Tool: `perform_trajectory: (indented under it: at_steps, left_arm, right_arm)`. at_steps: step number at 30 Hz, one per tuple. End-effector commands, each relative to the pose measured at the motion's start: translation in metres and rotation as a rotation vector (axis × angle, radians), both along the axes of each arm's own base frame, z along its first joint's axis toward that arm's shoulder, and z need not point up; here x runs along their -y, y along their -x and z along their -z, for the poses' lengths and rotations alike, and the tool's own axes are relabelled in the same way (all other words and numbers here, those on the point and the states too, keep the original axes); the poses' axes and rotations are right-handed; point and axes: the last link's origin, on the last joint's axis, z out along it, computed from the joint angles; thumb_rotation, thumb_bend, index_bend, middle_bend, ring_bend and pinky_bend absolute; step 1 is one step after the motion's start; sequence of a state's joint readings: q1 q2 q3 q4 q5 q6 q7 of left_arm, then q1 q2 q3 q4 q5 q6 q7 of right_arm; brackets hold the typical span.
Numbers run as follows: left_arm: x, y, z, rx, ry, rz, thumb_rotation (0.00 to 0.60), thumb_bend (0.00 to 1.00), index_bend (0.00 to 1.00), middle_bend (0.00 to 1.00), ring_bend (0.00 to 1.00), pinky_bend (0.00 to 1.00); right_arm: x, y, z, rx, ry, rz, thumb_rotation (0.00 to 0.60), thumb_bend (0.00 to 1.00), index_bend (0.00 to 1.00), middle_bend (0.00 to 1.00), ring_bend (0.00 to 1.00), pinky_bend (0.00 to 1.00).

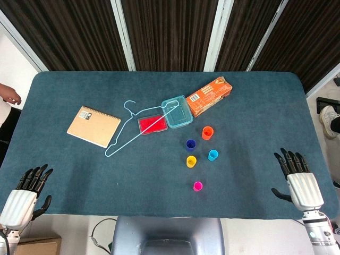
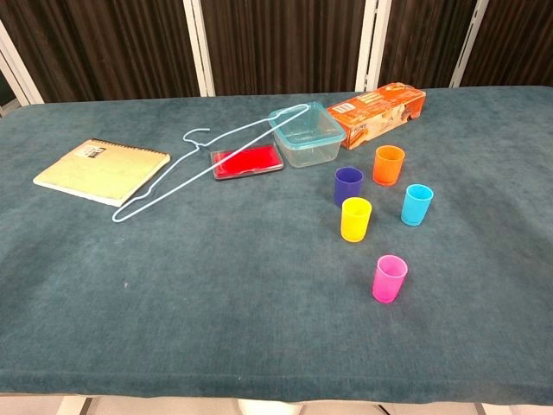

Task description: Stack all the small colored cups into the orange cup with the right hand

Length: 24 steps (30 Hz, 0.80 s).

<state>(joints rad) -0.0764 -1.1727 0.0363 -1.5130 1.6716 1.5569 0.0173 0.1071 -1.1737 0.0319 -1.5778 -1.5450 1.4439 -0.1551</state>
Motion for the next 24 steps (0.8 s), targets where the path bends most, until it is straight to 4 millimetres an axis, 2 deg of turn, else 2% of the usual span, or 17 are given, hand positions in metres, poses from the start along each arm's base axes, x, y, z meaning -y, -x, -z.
perform_trajectory:
  at_steps: [1, 6, 9, 13, 14, 15, 16, 17, 21, 24]
  left_arm:
    - [-0.007, -0.001, -0.001, 0.002, 0.003, -0.002, 0.600, 0.46, 0.00, 0.00, 0.00, 0.09]
    - [-0.009, 0.000, -0.001, 0.009, 0.011, -0.006, 0.600, 0.46, 0.00, 0.00, 0.00, 0.09]
    - [-0.011, 0.000, -0.002, 0.018, 0.006, -0.012, 0.600, 0.46, 0.00, 0.00, 0.00, 0.09]
    - [-0.012, 0.001, -0.002, 0.019, 0.005, -0.014, 0.600, 0.46, 0.00, 0.00, 0.00, 0.09]
    - [-0.013, 0.001, -0.002, 0.020, 0.008, -0.016, 0.600, 0.46, 0.00, 0.00, 0.00, 0.09]
    - [-0.015, 0.001, -0.001, 0.021, 0.012, -0.019, 0.600, 0.46, 0.00, 0.00, 0.00, 0.09]
    - [-0.016, 0.002, -0.001, 0.020, 0.018, -0.021, 0.600, 0.46, 0.00, 0.00, 0.00, 0.09]
    - [-0.017, 0.002, -0.001, 0.020, 0.022, -0.024, 0.600, 0.46, 0.00, 0.00, 0.00, 0.09]
    - [-0.015, 0.003, 0.001, 0.015, 0.033, -0.035, 0.600, 0.46, 0.00, 0.00, 0.00, 0.09]
    - [-0.014, 0.004, 0.002, 0.010, 0.038, -0.040, 0.600, 0.46, 0.00, 0.00, 0.00, 0.09]
  right_arm:
    - [0.000, 0.000, 0.001, -0.002, -0.002, 0.003, 0.600, 0.26, 0.00, 0.00, 0.00, 0.00]
    - [0.007, 0.001, 0.002, -0.001, -0.001, -0.007, 0.600, 0.26, 0.00, 0.00, 0.00, 0.00]
    - [0.021, -0.002, 0.004, 0.025, -0.003, -0.023, 0.600, 0.26, 0.00, 0.00, 0.00, 0.00]
    - [0.030, -0.005, 0.006, 0.037, -0.015, -0.031, 0.600, 0.26, 0.00, 0.00, 0.00, 0.00]
    - [0.038, -0.009, 0.007, 0.042, -0.025, -0.039, 0.600, 0.26, 0.00, 0.00, 0.00, 0.00]
    - [0.058, -0.019, 0.009, 0.046, -0.036, -0.066, 0.600, 0.26, 0.00, 0.00, 0.00, 0.00]
    - [0.087, -0.032, 0.013, 0.038, -0.051, -0.085, 0.600, 0.26, 0.00, 0.00, 0.00, 0.00]
    - [0.105, -0.040, 0.018, 0.035, -0.069, -0.083, 0.600, 0.26, 0.00, 0.00, 0.00, 0.00]
    - [0.144, -0.068, 0.034, 0.030, -0.121, -0.098, 0.600, 0.26, 0.04, 0.00, 0.00, 0.00]
    - [0.169, -0.085, 0.045, -0.041, -0.136, -0.119, 0.600, 0.26, 0.09, 0.00, 0.00, 0.00]
